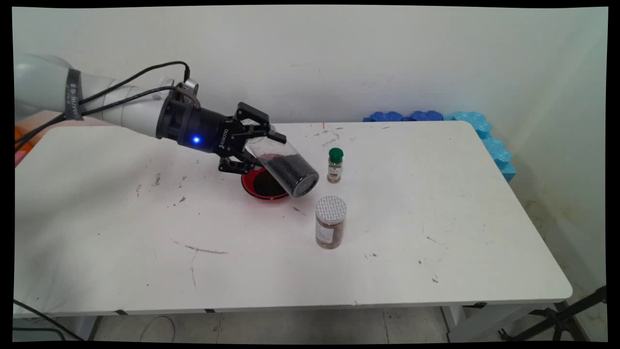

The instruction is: Pour the black seasoning powder in the red bowl

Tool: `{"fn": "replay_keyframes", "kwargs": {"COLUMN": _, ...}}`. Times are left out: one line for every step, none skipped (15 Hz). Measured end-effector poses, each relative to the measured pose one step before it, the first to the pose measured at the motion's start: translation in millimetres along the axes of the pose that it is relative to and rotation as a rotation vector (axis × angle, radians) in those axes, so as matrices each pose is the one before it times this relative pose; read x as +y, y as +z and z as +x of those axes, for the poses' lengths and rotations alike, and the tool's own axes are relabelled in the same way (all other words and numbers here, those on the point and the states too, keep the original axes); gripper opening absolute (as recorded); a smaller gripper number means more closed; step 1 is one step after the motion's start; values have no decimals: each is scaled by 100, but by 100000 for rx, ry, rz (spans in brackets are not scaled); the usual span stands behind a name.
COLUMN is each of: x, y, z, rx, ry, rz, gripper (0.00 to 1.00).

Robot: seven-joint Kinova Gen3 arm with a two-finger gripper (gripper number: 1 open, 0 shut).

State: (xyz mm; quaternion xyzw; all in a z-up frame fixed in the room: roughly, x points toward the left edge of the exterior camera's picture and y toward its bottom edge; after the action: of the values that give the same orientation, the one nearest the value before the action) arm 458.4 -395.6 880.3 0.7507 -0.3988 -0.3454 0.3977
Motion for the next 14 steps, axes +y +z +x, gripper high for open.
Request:
{"fn": "replay_keyframes", "kwargs": {"x": 17, "y": 147, "z": 55, "rx": -46, "ry": -1881, "rz": -512, "gripper": 0}}
{"fn": "replay_keyframes", "kwargs": {"x": 42, "y": 236, "z": 111, "rx": 115, "ry": -2892, "rz": -796, "gripper": 0}}
{"fn": "replay_keyframes", "kwargs": {"x": 61, "y": 204, "z": 124, "rx": 195, "ry": -2529, "rz": -700, "gripper": 0}}
{"fn": "replay_keyframes", "kwargs": {"x": 72, "y": 173, "z": 113, "rx": 226, "ry": -2126, "rz": -615, "gripper": 0}}
{"fn": "replay_keyframes", "kwargs": {"x": 76, "y": 187, "z": 128, "rx": 195, "ry": -2067, "rz": -583, "gripper": 0}}
{"fn": "replay_keyframes", "kwargs": {"x": 105, "y": 246, "z": 168, "rx": 254, "ry": -2664, "rz": -830, "gripper": 0}}
{"fn": "replay_keyframes", "kwargs": {"x": 94, "y": 212, "z": 122, "rx": 140, "ry": -2020, "rz": -654, "gripper": 0}}
{"fn": "replay_keyframes", "kwargs": {"x": 74, "y": 165, "z": 98, "rx": 59, "ry": -1915, "rz": -658, "gripper": 0}}
{"fn": "replay_keyframes", "kwargs": {"x": 66, "y": 156, "z": 111, "rx": 14, "ry": -2133, "rz": -740, "gripper": 0}}
{"fn": "replay_keyframes", "kwargs": {"x": 44, "y": 100, "z": 52, "rx": -114, "ry": -1149, "rz": -404, "gripper": 0}}
{"fn": "replay_keyframes", "kwargs": {"x": 70, "y": 162, "z": 89, "rx": -253, "ry": -1965, "rz": -704, "gripper": 0}}
{"fn": "replay_keyframes", "kwargs": {"x": 41, "y": 106, "z": 60, "rx": -217, "ry": -1396, "rz": -487, "gripper": 0}}
{"fn": "replay_keyframes", "kwargs": {"x": 19, "y": 130, "z": 92, "rx": -299, "ry": -2087, "rz": -670, "gripper": 0}}
{"fn": "replay_keyframes", "kwargs": {"x": 2, "y": 92, "z": 79, "rx": -226, "ry": -1710, "rz": -552, "gripper": 0}}
